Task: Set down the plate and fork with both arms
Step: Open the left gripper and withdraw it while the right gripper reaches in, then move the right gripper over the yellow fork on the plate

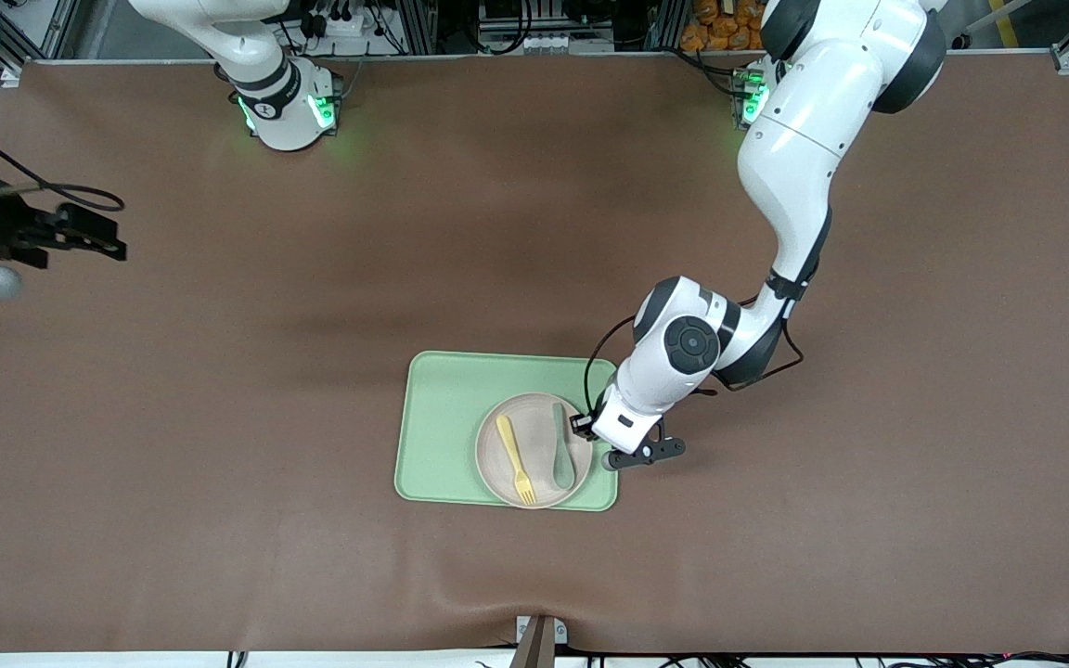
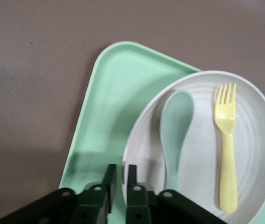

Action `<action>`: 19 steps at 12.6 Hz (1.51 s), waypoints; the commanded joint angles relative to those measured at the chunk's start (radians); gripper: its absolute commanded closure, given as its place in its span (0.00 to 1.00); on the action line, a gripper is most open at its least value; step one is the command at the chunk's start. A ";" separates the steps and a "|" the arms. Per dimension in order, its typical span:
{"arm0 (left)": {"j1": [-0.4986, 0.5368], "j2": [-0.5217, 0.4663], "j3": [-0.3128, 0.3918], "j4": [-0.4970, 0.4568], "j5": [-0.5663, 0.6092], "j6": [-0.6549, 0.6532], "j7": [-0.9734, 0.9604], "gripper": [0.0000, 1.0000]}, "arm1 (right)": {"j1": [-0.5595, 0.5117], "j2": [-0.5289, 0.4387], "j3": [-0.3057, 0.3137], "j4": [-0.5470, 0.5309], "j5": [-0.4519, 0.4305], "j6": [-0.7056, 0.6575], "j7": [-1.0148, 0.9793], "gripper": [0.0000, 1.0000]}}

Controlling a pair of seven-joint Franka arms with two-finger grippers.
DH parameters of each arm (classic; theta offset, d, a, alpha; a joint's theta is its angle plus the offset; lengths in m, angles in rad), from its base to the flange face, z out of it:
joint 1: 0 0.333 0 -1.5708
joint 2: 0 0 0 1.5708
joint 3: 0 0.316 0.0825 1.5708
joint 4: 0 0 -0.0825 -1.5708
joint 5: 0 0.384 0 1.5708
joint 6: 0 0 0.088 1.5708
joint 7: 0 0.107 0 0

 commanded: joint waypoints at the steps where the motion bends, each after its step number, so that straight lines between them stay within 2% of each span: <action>1: 0.000 -0.029 0.013 0.003 0.013 -0.007 0.007 0.00 | 0.047 0.045 -0.004 0.027 0.006 0.028 -0.011 0.00; 3: 0.035 -0.110 0.013 -0.007 0.025 -0.079 0.010 0.00 | 0.074 0.068 -0.004 0.027 0.008 0.029 -0.012 0.00; 7: 0.153 -0.346 0.011 -0.009 0.025 -0.417 0.017 0.00 | 0.117 0.102 -0.004 0.027 0.006 0.030 -0.011 0.00; 9: 0.228 -0.444 0.011 -0.007 0.027 -0.592 0.023 0.00 | 0.151 0.153 -0.004 0.027 0.011 0.030 -0.012 0.00; 11: 0.318 -0.533 0.010 -0.003 0.025 -0.750 0.131 0.00 | 0.174 0.192 -0.004 0.029 0.011 0.039 -0.009 0.00; 13: 0.413 -0.607 0.008 -0.001 0.016 -0.873 0.318 0.00 | 0.205 0.236 -0.004 0.029 0.012 0.123 -0.009 0.00; 16: 0.475 -0.672 0.008 -0.004 0.025 -0.938 0.348 0.00 | 0.292 0.296 -0.003 0.030 0.012 0.251 -0.008 0.00; 19: 0.480 -0.695 0.013 -0.001 0.046 -0.940 0.346 0.00 | 0.369 0.377 -0.001 0.032 0.012 0.447 -0.008 0.00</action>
